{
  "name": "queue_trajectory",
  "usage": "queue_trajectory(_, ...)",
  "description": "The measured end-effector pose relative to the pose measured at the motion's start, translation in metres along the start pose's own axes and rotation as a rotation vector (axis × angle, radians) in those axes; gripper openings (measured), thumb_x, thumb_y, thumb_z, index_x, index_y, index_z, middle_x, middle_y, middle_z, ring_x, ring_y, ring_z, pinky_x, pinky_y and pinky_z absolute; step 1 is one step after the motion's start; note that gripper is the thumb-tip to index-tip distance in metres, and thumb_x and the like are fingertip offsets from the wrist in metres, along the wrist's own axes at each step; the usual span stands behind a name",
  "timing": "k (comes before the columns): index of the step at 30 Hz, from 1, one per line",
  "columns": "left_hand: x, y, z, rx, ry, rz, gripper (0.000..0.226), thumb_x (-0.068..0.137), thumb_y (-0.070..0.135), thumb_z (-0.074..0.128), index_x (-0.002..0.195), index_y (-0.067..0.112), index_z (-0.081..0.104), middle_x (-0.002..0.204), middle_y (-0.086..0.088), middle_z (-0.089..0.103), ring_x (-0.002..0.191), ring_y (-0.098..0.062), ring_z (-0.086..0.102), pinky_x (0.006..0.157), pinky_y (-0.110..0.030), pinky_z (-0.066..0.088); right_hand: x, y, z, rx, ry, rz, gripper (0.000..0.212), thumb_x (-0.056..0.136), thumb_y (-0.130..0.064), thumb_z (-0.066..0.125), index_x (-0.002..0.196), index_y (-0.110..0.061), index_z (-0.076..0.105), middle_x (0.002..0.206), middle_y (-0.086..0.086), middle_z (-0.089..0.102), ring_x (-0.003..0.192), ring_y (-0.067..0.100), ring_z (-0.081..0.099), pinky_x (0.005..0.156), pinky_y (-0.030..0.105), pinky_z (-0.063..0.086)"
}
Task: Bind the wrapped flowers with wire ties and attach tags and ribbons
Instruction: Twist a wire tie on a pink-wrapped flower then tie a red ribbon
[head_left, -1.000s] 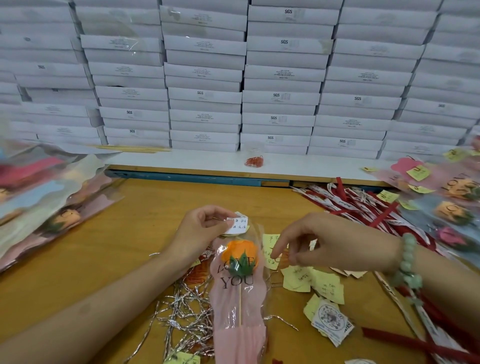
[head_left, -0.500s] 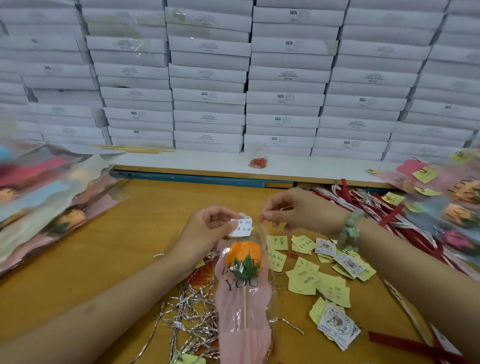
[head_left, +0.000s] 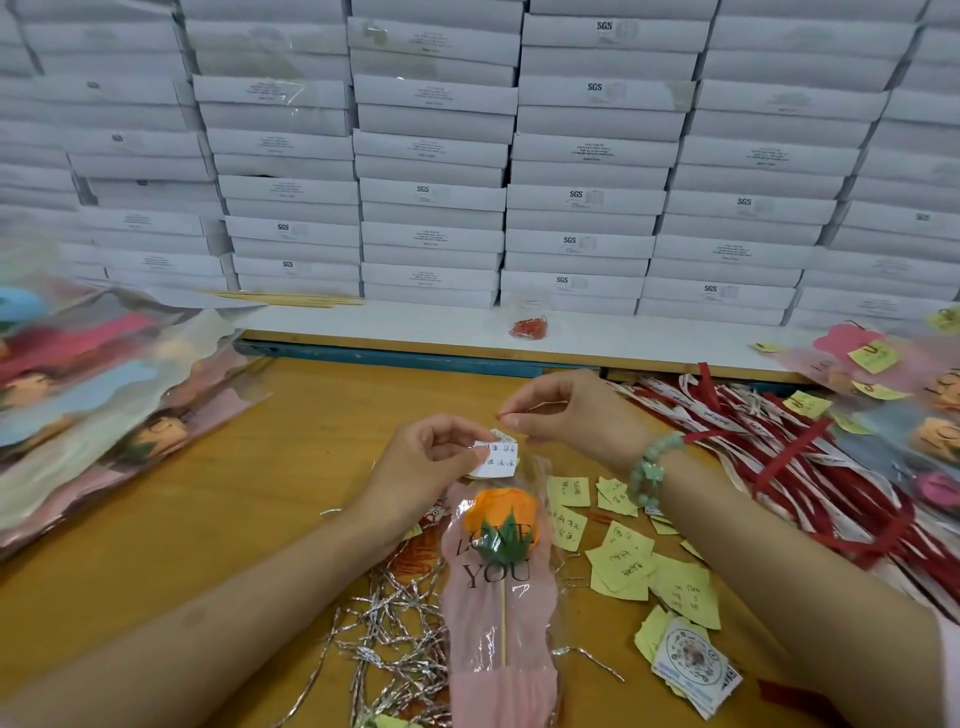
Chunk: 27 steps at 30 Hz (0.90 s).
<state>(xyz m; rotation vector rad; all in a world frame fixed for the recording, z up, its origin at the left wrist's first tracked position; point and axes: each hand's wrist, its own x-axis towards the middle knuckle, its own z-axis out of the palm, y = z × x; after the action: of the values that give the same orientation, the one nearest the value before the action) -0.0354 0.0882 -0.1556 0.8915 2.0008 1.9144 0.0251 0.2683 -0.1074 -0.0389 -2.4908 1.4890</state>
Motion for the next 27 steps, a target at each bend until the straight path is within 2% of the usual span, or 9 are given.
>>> queue_trajectory(3, 0.0, -0.001, 0.0, -0.012, -0.002, 0.0, 0.014, 0.087, 0.002, 0.069, 0.092, 0.015, 0.073, 0.087, 0.005, 0.075, 0.082, -0.006, 0.071, 0.068, -0.015, 0.053, 0.002, 0.002, 0.003, 0.057, 0.024, 0.008, 0.008, 0.081, -0.02, 0.076, 0.087, -0.014, 0.078, 0.086, -0.003, 0.076, 0.08, 0.007, 0.071, 0.065, 0.011, 0.052)
queue_trajectory(6, 0.001, -0.002, 0.0, -0.016, 0.008, -0.002, 0.014, 0.086, 0.003, 0.07, 0.092, 0.016, 0.073, 0.089, 0.003, 0.075, 0.084, -0.009, 0.071, 0.069, -0.017, 0.054, 0.004, 0.005, 0.004, 0.066, 0.103, -0.018, 0.005, 0.08, -0.011, 0.077, 0.085, -0.011, 0.076, 0.083, -0.001, 0.076, 0.079, 0.01, 0.071, 0.067, 0.016, 0.054)
queue_trajectory(8, 0.002, -0.003, -0.001, -0.016, 0.02, 0.001, 0.014, 0.085, 0.003, 0.071, 0.093, 0.016, 0.073, 0.089, 0.0, 0.075, 0.084, -0.01, 0.071, 0.072, -0.02, 0.056, 0.004, 0.006, 0.006, 0.038, 0.131, -0.024, 0.011, 0.078, -0.008, 0.079, 0.086, -0.012, 0.073, 0.084, -0.002, 0.075, 0.077, 0.012, 0.072, 0.067, 0.018, 0.055)
queue_trajectory(11, 0.003, -0.004, -0.001, -0.028, 0.033, -0.001, 0.014, 0.084, 0.002, 0.071, 0.092, 0.014, 0.071, 0.083, 0.004, 0.073, 0.08, -0.008, 0.069, 0.07, -0.02, 0.056, 0.003, 0.008, 0.007, 0.019, 0.115, -0.002, 0.02, 0.075, -0.009, 0.081, 0.091, -0.015, 0.07, 0.079, -0.003, 0.075, 0.071, 0.011, 0.072, 0.062, 0.018, 0.055)
queue_trajectory(16, 0.003, -0.004, -0.001, -0.008, 0.041, 0.012, 0.012, 0.084, 0.003, 0.072, 0.091, 0.012, 0.07, 0.082, 0.005, 0.073, 0.078, -0.007, 0.069, 0.068, -0.029, 0.056, 0.002, 0.007, 0.008, 0.15, 0.069, 0.022, 0.016, 0.078, -0.008, 0.079, 0.089, -0.014, 0.069, 0.078, 0.002, 0.076, 0.073, 0.012, 0.073, 0.06, 0.019, 0.055)
queue_trajectory(20, 0.003, -0.005, -0.001, -0.02, 0.033, 0.035, 0.011, 0.083, 0.001, 0.072, 0.09, 0.01, 0.07, 0.08, 0.008, 0.073, 0.077, -0.004, 0.069, 0.065, -0.017, 0.053, 0.002, 0.008, 0.01, 0.156, 0.061, 0.029, 0.015, 0.078, -0.008, 0.079, 0.089, -0.013, 0.07, 0.079, 0.005, 0.076, 0.077, 0.017, 0.073, 0.072, 0.027, 0.06)
queue_trajectory(24, 0.004, -0.005, 0.0, -0.033, 0.053, 0.029, 0.012, 0.082, 0.0, 0.073, 0.089, 0.01, 0.07, 0.079, 0.006, 0.073, 0.078, -0.006, 0.069, 0.067, -0.018, 0.054, 0.001, 0.007, 0.012, 0.093, 0.042, 0.002, 0.014, 0.077, -0.012, 0.08, 0.087, -0.014, 0.071, 0.077, 0.002, 0.076, 0.072, 0.011, 0.072, 0.068, 0.017, 0.055)
queue_trajectory(27, 0.004, -0.006, 0.0, -0.042, 0.058, 0.023, 0.012, 0.082, 0.0, 0.073, 0.09, 0.009, 0.07, 0.077, 0.006, 0.073, 0.076, -0.007, 0.069, 0.066, -0.017, 0.054, 0.001, 0.007, 0.013, 0.07, 0.034, -0.016, 0.014, 0.078, -0.013, 0.08, 0.089, -0.013, 0.071, 0.076, 0.001, 0.076, 0.073, 0.011, 0.071, 0.069, 0.014, 0.054)
